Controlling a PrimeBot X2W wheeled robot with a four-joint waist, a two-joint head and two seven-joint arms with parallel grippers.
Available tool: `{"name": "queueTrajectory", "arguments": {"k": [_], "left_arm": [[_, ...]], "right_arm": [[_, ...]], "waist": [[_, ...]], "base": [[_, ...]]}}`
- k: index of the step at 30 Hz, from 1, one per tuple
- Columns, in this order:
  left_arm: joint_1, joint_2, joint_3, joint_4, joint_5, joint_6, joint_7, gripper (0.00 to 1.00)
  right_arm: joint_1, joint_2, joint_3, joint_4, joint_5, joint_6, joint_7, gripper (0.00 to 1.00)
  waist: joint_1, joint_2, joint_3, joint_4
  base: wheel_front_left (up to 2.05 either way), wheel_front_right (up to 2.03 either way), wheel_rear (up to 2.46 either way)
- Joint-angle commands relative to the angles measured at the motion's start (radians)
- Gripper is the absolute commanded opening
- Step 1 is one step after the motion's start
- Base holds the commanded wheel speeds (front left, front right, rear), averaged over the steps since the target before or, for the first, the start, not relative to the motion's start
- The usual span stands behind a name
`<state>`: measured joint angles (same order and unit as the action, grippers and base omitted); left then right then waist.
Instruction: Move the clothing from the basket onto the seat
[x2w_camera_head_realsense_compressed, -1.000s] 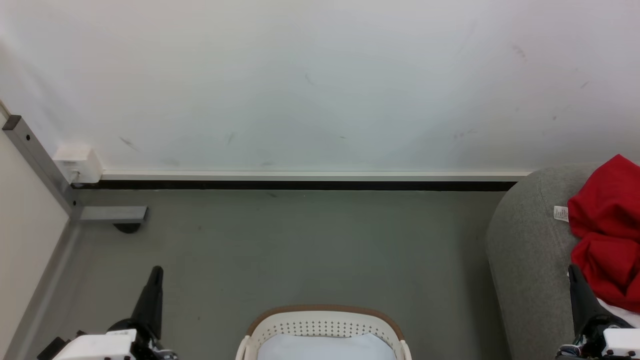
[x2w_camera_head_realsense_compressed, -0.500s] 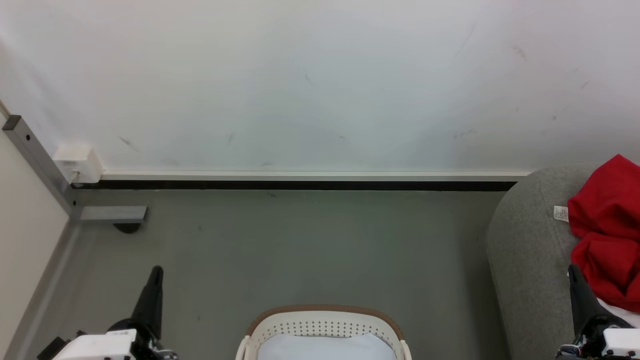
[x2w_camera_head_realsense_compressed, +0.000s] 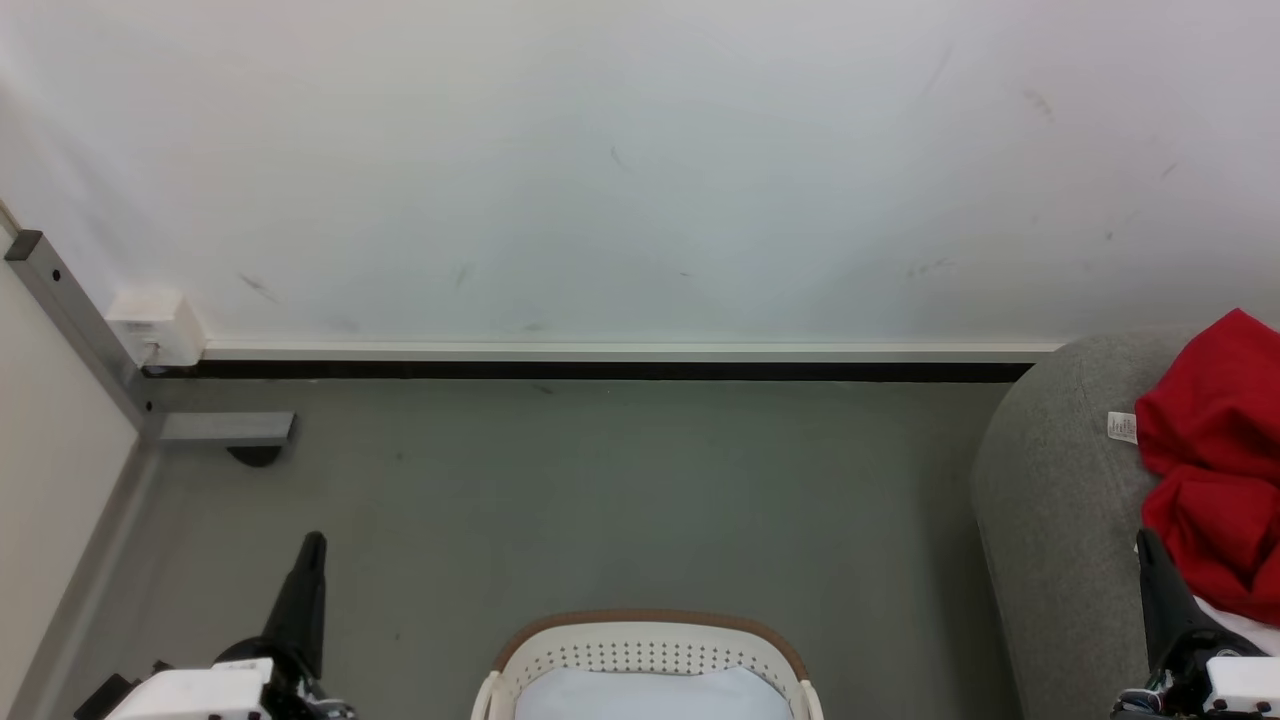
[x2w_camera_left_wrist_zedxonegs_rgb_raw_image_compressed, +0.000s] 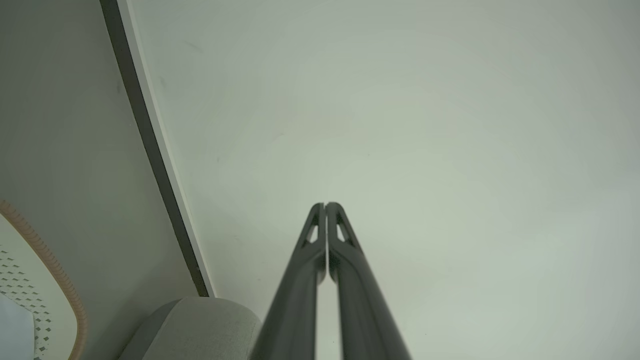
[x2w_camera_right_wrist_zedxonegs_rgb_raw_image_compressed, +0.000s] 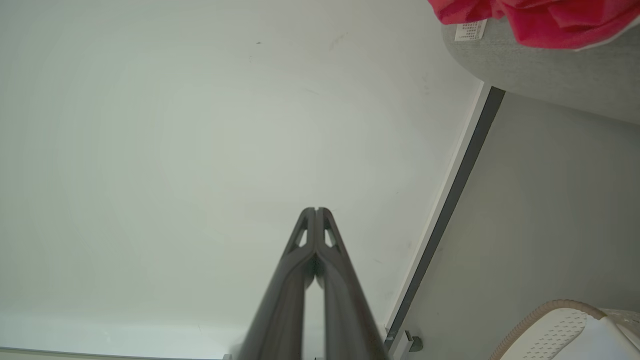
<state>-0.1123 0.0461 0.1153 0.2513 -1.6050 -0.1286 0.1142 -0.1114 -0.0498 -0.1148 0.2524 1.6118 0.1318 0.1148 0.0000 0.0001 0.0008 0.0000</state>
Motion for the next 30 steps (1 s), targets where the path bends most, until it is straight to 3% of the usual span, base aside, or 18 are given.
{"name": "queueTrajectory", "arguments": {"k": [1, 30], "left_arm": [[-0.006, 0.008, 0.002, -0.002, -0.012, -0.005, 0.005, 0.0], [-0.006, 0.008, 0.002, -0.003, -0.013, -0.005, 0.005, 0.0]], "right_arm": [[-0.007, 0.0, -0.004, -0.006, 0.0, -0.002, 0.004, 0.0], [-0.006, 0.0, -0.004, -0.006, 0.0, -0.002, 0.004, 0.0]], "waist": [[0.0, -0.0001, 0.0, 0.0], [0.0, -0.0001, 0.0, 0.0]], "base": [[0.0, 0.0, 0.0], [0.0, 0.0, 0.0]]}}
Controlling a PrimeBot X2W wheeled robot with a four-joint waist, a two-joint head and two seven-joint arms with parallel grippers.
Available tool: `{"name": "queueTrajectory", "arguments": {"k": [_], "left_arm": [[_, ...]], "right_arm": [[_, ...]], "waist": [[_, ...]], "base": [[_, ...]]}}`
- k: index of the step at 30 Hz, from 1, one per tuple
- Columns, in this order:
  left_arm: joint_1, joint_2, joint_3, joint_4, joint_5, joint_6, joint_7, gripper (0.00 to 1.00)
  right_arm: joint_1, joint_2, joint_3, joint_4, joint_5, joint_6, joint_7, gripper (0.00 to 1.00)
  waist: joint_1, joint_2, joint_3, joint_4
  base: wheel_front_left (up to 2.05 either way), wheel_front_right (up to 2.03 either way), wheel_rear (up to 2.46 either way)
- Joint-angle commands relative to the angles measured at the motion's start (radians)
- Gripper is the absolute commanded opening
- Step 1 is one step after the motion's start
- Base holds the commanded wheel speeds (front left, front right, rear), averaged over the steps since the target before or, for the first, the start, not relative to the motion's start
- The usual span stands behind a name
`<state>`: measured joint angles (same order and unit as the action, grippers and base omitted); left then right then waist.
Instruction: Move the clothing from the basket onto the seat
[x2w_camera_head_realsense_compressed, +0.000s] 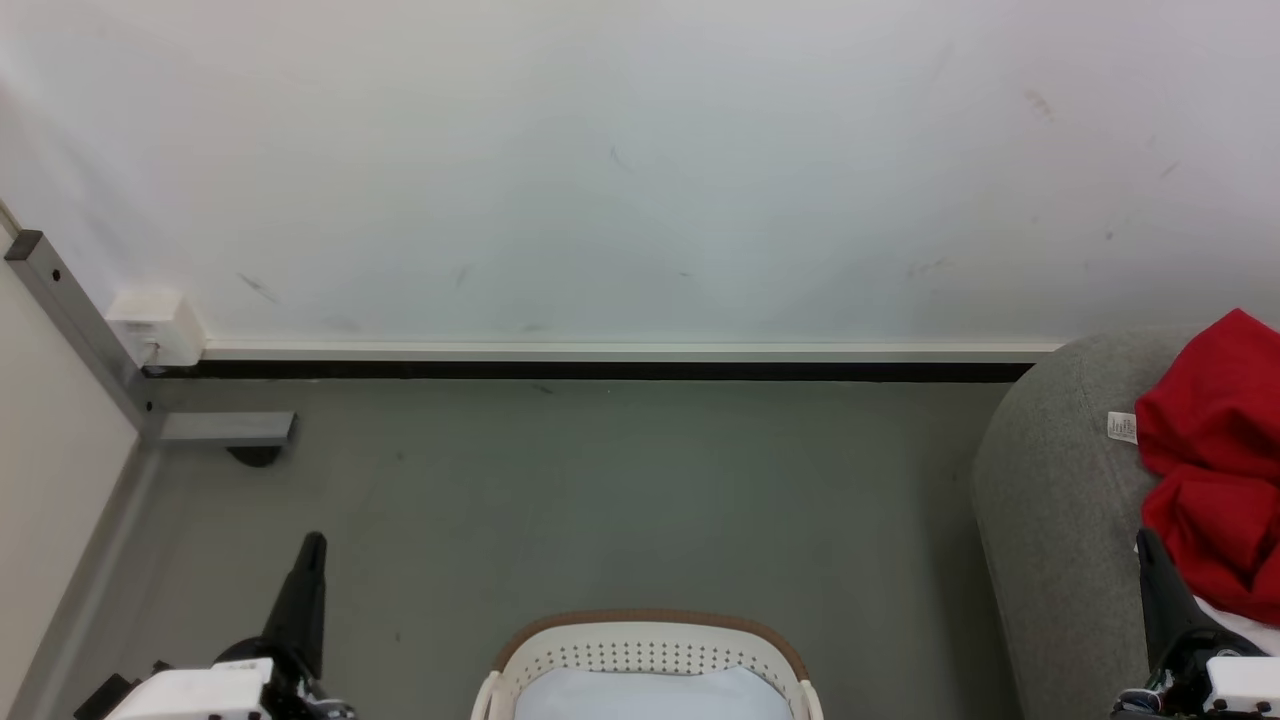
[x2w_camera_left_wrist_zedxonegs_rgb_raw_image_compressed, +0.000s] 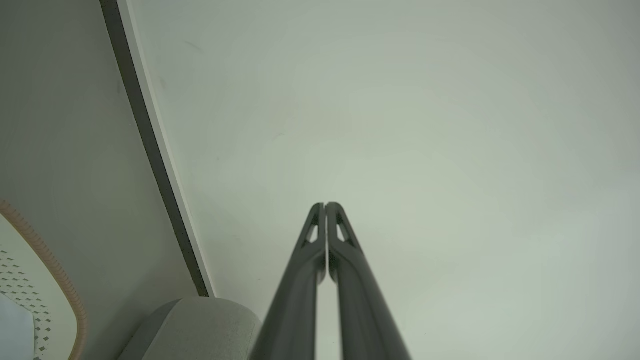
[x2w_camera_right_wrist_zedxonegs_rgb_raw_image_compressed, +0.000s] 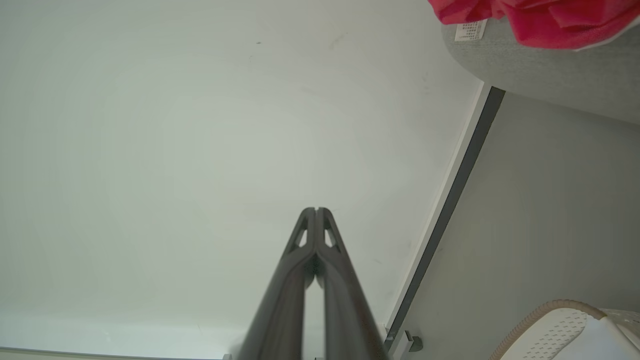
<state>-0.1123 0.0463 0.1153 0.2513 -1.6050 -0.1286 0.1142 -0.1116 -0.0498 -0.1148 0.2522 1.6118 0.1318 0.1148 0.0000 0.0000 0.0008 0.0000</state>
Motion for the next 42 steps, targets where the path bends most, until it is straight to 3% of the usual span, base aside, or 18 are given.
{"name": "queueTrajectory", "arguments": {"k": [1, 42], "left_arm": [[-0.006, 0.007, 0.002, -0.003, -0.013, -0.005, 0.005, 0.0], [-0.006, 0.007, 0.002, -0.003, -0.013, -0.005, 0.005, 0.0]], "right_arm": [[-0.006, 0.0, -0.004, -0.006, 0.0, -0.002, 0.004, 0.0], [-0.006, 0.0, -0.004, -0.006, 0.0, -0.002, 0.004, 0.0]], "waist": [[0.0, 0.0, 0.0, 0.0], [0.0, 0.0, 0.0, 0.0]], "base": [[0.0, 0.0, 0.0], [0.0, 0.0, 0.0]]}}
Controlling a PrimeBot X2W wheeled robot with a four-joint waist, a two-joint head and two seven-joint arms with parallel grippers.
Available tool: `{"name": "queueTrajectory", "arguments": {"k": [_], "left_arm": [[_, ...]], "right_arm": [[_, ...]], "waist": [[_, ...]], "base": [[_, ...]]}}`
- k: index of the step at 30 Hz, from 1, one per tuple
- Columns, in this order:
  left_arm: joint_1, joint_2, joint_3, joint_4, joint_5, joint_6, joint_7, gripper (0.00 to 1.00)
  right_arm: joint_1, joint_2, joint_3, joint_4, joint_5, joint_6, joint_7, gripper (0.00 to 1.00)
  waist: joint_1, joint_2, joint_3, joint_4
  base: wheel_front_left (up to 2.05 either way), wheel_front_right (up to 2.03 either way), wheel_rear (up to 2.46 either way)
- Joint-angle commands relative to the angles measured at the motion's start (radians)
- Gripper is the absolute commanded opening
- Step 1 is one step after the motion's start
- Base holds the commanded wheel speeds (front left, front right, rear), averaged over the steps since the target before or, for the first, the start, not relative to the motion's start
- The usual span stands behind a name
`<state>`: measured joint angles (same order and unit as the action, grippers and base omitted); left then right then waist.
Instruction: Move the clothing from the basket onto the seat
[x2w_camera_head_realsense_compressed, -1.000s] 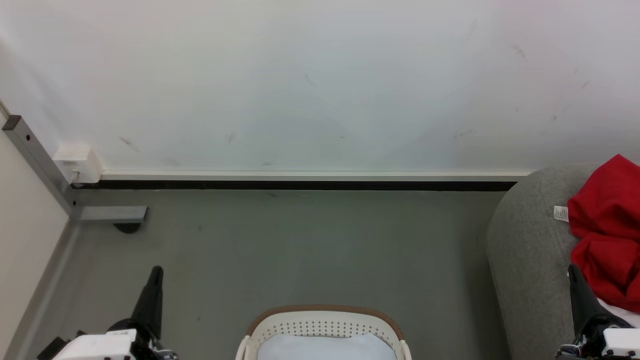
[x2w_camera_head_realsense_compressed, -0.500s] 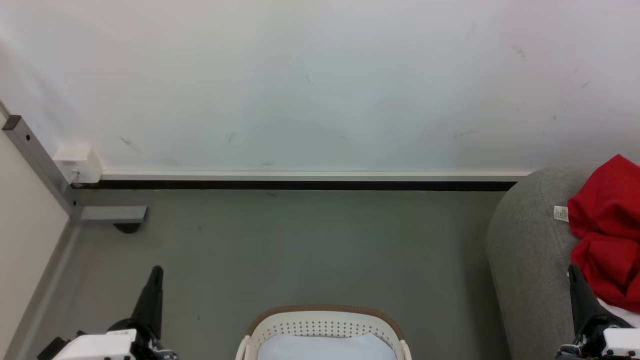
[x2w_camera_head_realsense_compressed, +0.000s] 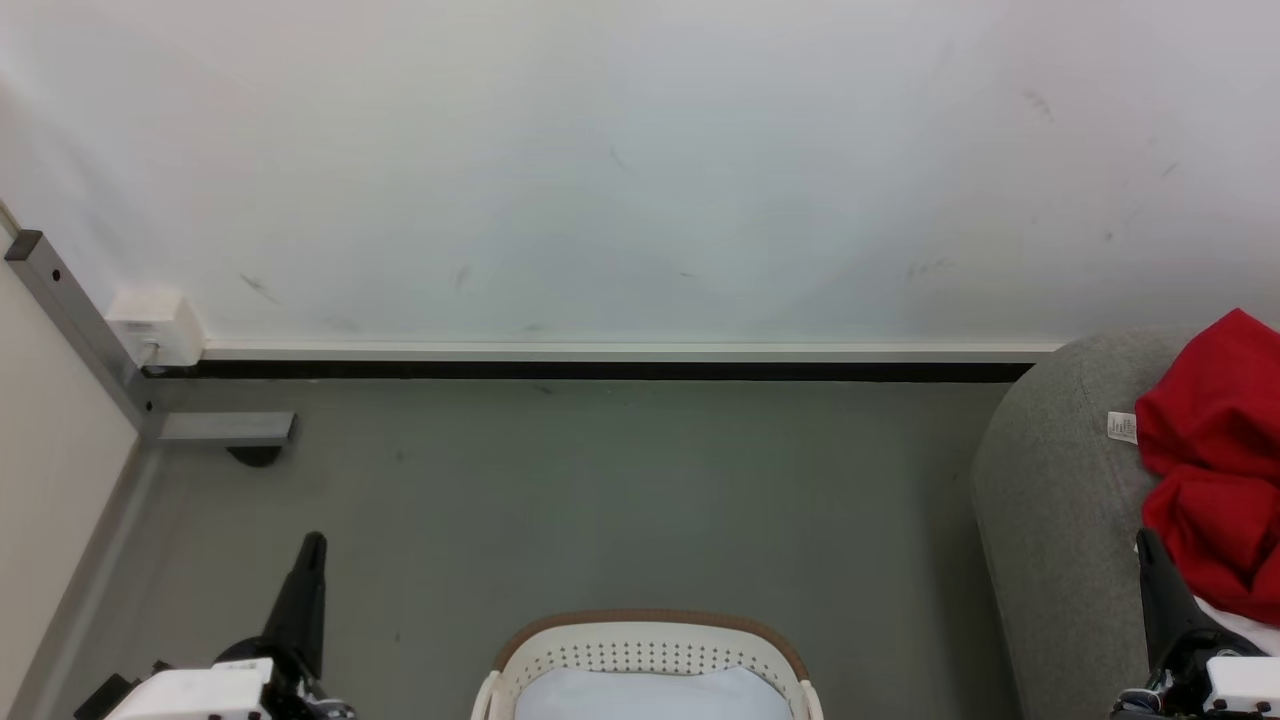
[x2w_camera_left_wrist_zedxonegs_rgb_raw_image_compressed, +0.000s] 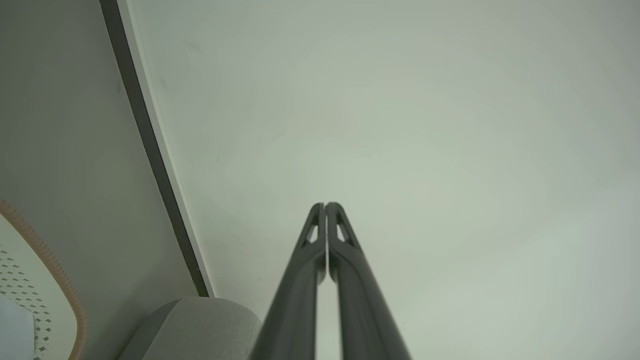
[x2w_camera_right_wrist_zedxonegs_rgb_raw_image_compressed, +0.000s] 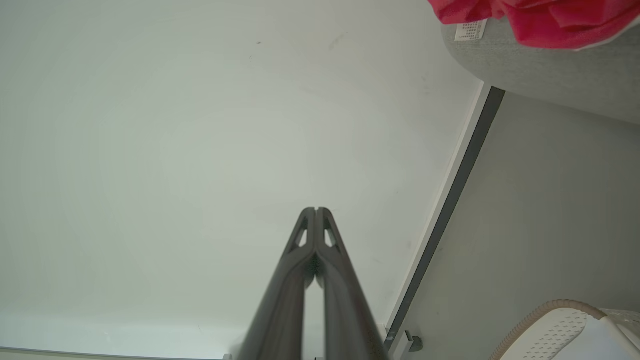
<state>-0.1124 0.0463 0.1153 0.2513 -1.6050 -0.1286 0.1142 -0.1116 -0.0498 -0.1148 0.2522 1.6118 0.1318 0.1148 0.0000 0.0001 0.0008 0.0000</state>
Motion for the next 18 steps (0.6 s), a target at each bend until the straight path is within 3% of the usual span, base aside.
{"name": "queueTrajectory", "arguments": {"k": [1, 18], "left_arm": [[-0.006, 0.007, 0.002, -0.003, -0.013, -0.005, 0.005, 0.0], [-0.006, 0.007, 0.002, -0.003, -0.013, -0.005, 0.005, 0.0]], "right_arm": [[-0.006, 0.0, -0.004, -0.006, 0.0, -0.002, 0.004, 0.0], [-0.006, 0.0, -0.004, -0.006, 0.0, -0.002, 0.003, 0.0]], "waist": [[0.0, -0.0001, 0.0, 0.0], [0.0, -0.0001, 0.0, 0.0]], "base": [[0.0, 0.0, 0.0], [0.0, 0.0, 0.0]]}}
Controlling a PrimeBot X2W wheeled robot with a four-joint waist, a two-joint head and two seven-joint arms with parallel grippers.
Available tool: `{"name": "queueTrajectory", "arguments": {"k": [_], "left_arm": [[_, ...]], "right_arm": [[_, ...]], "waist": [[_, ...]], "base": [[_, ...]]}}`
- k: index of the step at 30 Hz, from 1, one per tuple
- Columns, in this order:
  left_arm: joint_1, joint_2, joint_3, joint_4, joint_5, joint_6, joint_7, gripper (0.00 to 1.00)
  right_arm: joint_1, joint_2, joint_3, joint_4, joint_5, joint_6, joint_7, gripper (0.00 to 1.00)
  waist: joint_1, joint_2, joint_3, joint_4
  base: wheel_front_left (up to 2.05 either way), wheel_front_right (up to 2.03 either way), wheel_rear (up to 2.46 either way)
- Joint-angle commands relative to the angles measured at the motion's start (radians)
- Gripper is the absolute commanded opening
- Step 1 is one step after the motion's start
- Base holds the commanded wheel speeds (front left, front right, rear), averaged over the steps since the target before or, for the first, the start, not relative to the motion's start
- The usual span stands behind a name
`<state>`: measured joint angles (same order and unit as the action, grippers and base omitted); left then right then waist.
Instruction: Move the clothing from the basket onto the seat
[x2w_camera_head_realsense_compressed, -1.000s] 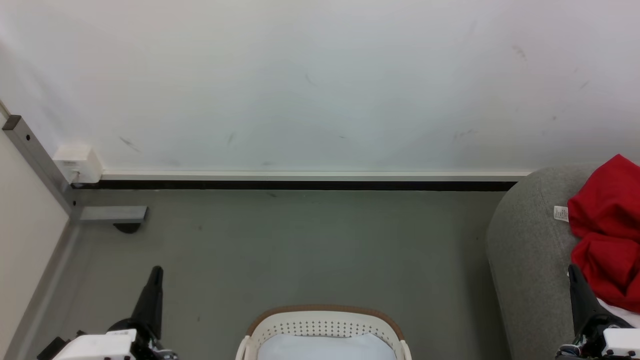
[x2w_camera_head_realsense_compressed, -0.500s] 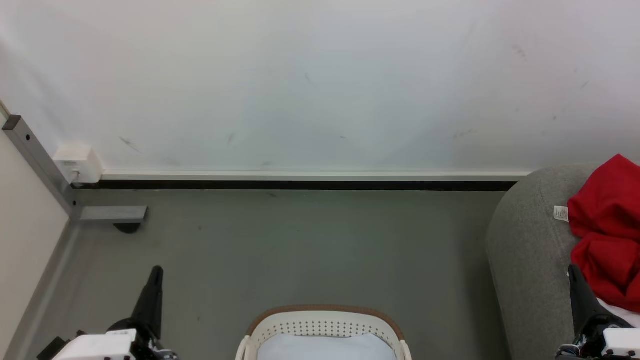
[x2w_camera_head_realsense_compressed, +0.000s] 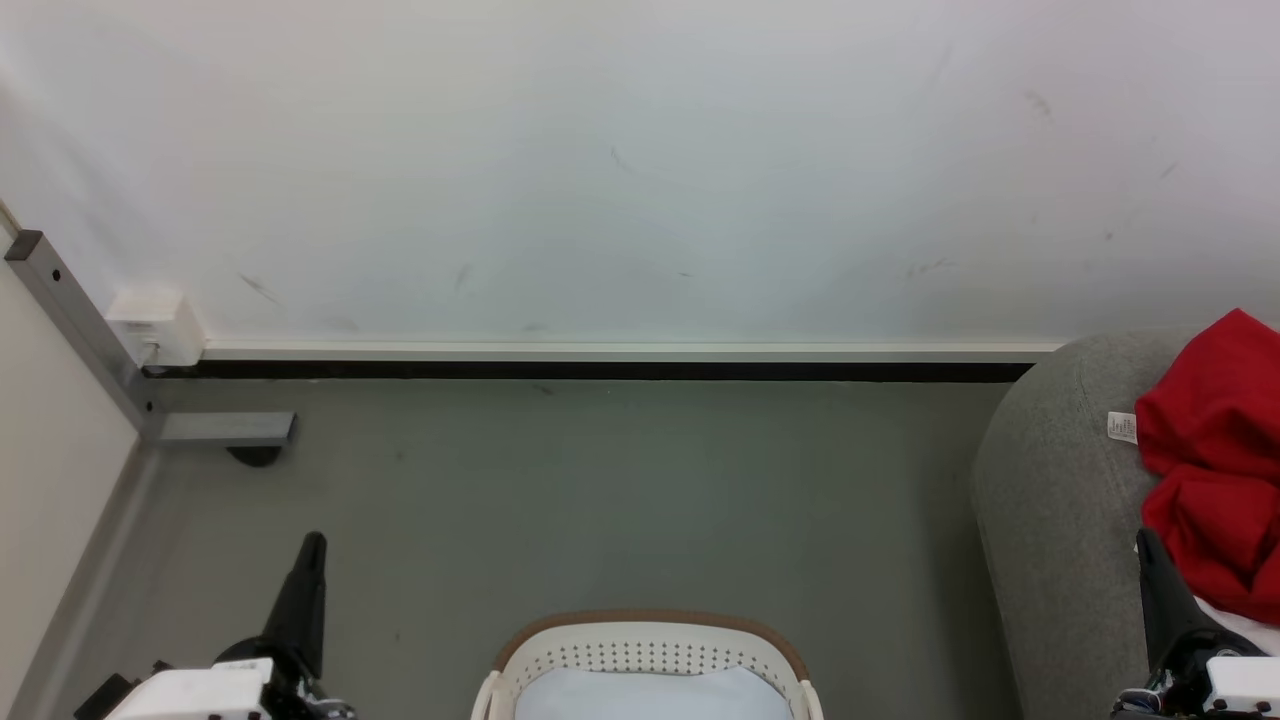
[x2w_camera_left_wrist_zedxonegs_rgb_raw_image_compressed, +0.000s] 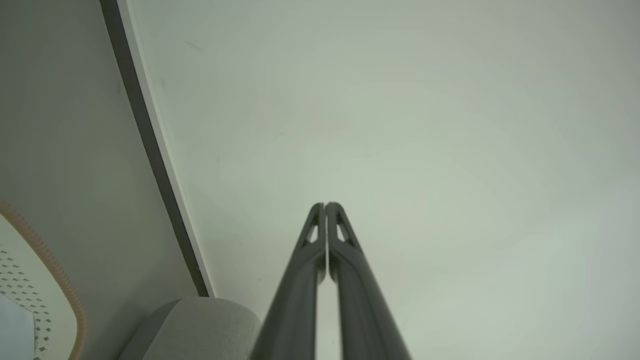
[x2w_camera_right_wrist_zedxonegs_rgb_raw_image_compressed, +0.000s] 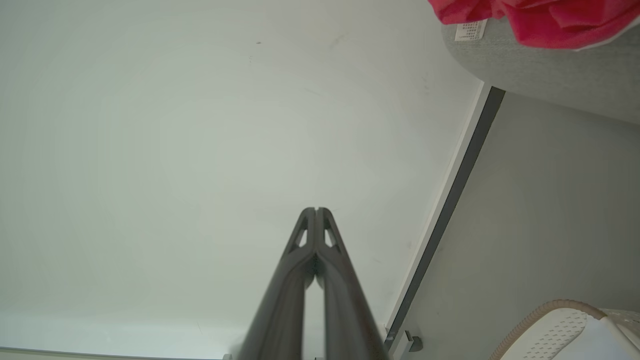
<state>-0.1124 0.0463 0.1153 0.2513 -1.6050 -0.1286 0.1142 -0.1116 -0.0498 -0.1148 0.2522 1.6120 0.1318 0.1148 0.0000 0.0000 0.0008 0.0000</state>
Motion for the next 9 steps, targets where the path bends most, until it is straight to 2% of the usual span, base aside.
{"name": "queueTrajectory", "arguments": {"k": [1, 9], "left_arm": [[-0.006, 0.007, 0.002, -0.003, -0.013, -0.005, 0.005, 0.0], [-0.006, 0.007, 0.002, -0.003, -0.013, -0.005, 0.005, 0.0]], "right_arm": [[-0.006, 0.0, -0.004, -0.006, 0.0, -0.002, 0.003, 0.0], [-0.006, 0.0, -0.004, -0.006, 0.0, -0.002, 0.003, 0.0]], "waist": [[0.0, 0.0, 0.0, 0.0], [0.0, 0.0, 0.0, 0.0]], "base": [[0.0, 0.0, 0.0], [0.0, 0.0, 0.0]]}}
